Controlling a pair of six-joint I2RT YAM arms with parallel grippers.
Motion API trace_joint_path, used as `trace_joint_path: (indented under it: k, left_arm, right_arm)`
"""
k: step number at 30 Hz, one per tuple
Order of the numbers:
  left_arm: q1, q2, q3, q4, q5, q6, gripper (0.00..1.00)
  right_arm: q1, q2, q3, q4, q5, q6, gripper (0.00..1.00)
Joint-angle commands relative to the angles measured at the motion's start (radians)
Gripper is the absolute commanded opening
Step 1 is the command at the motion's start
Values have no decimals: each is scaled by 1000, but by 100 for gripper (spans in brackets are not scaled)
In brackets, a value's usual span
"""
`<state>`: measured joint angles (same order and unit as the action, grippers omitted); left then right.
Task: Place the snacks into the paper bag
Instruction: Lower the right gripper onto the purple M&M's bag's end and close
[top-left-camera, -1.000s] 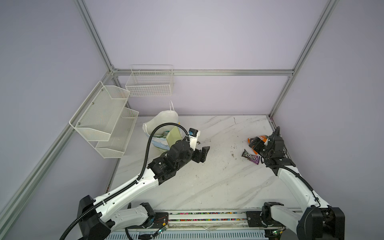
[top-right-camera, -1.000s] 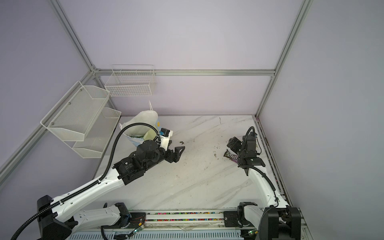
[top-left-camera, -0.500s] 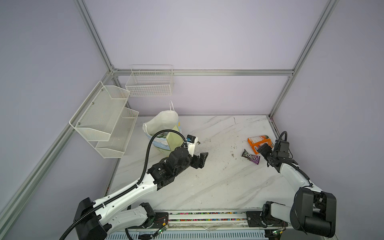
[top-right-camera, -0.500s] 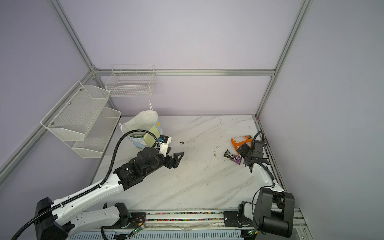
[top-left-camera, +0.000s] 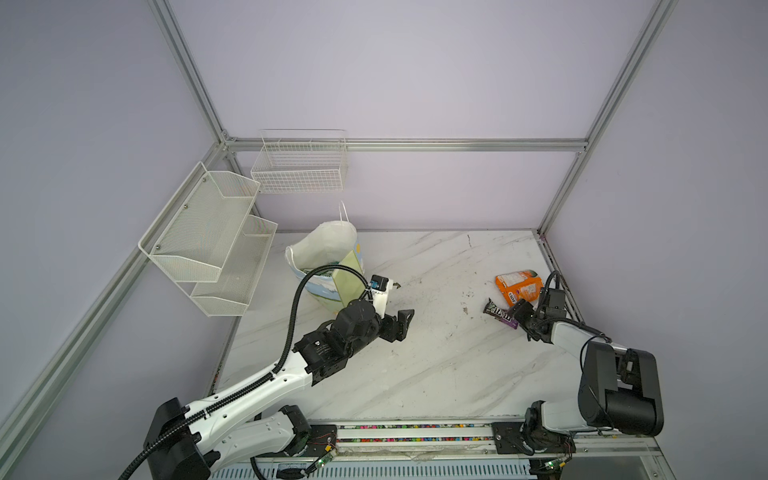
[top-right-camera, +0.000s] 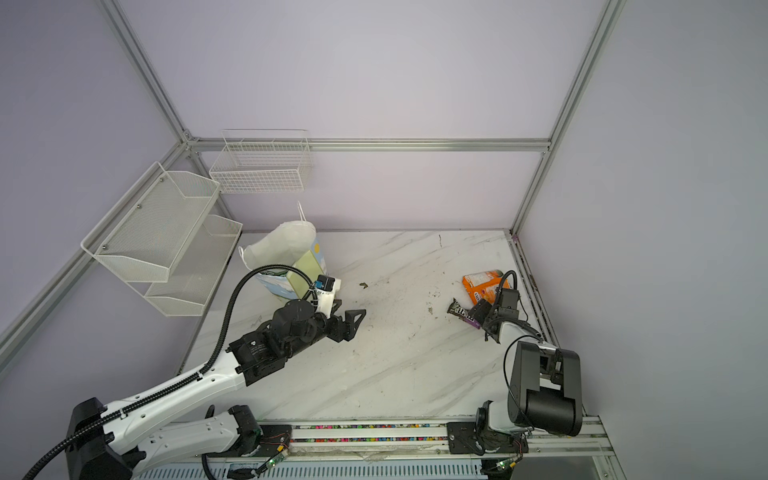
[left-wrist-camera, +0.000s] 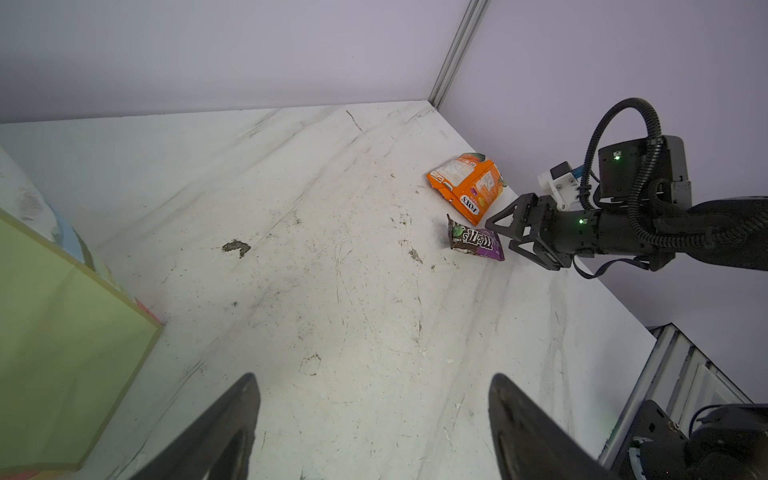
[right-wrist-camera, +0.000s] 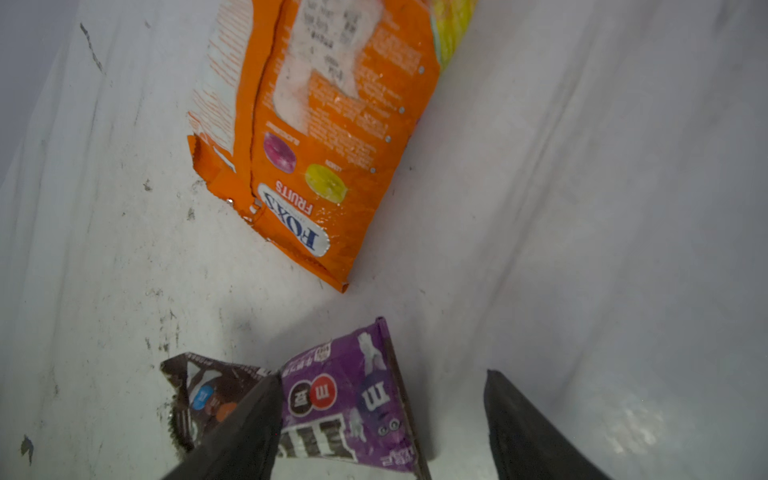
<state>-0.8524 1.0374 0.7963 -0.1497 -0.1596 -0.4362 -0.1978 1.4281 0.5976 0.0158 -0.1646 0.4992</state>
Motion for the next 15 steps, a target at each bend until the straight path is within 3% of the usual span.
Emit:
trace_joint_path:
  k: [1,15]
  left_arm:
    - [-4,-32,-50,39,-5,-17,85]
    - [-5,-33,-59,33,-12,-22,84]
  right_arm:
    - [-3,17,-3,42,-8,-21,73]
    - [-2,65,-10,82,-57,-13,60]
